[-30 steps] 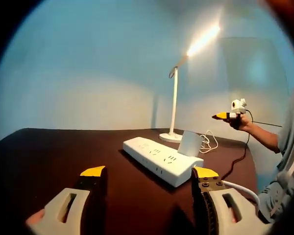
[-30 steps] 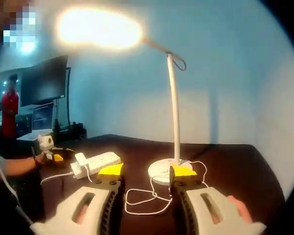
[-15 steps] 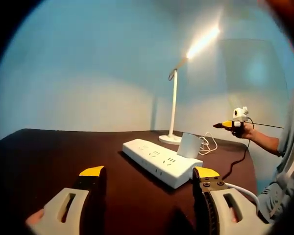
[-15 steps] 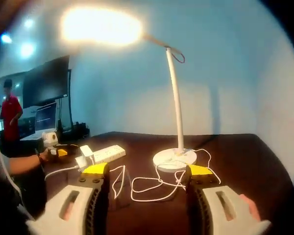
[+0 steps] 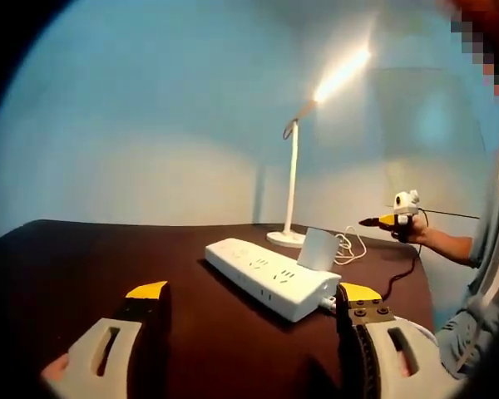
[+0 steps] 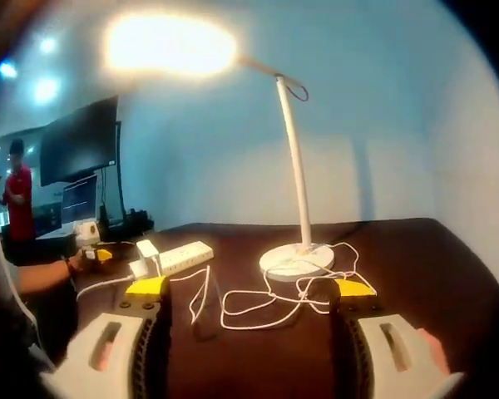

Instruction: Insert the desk lamp plug into the socket, turn on the power strip switch, turn on the lamp switch, then turn off the lamp switch, turn off the power strip switch, and remove the plug from the socket.

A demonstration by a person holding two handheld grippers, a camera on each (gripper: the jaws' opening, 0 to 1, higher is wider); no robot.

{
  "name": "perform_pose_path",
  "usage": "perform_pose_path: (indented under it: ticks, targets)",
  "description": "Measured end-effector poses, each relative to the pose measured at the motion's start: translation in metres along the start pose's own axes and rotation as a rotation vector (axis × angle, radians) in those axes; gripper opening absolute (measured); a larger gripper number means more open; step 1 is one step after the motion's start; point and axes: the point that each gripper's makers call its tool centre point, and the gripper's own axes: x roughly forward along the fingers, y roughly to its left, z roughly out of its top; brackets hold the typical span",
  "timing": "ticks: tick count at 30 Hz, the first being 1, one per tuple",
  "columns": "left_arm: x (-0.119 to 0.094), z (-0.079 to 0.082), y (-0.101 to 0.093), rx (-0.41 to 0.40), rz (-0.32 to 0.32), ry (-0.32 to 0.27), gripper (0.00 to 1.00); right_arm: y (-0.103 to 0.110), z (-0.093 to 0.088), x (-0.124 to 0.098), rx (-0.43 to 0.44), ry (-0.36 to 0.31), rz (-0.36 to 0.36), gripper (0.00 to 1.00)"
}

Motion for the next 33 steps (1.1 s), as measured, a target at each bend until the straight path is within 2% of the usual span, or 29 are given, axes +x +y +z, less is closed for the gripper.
perform_pose_path:
  ticks: [9, 13, 18, 24, 27, 33]
  targets:
    - [-0.002, 0.005, -0.002, 0.000, -0.015, -0.025, 0.88, -0.010, -0.011, -0.003, -0.003, -0.005, -0.027, 0.96]
    - [-0.003, 0.008, -0.002, 0.000, -0.017, -0.042, 0.89, -0.009, -0.014, -0.004, 0.008, -0.006, -0.023, 0.96]
    - [-0.002, 0.006, -0.003, 0.012, -0.019, -0.035, 0.89, -0.009, -0.020, -0.004, 0.019, -0.009, -0.020, 0.96]
    - [-0.003, 0.007, -0.004, 0.018, -0.021, -0.039, 0.89, -0.015, -0.026, -0.006, 0.098, -0.041, -0.019, 0.96]
    - [-0.002, 0.007, -0.004, 0.023, -0.022, -0.038, 0.89, -0.014, -0.022, -0.006, 0.074, -0.059, -0.029, 0.96]
    - [-0.002, 0.005, -0.003, 0.035, -0.020, -0.028, 0.88, -0.011, -0.031, -0.004, -0.005, -0.021, -0.046, 0.96]
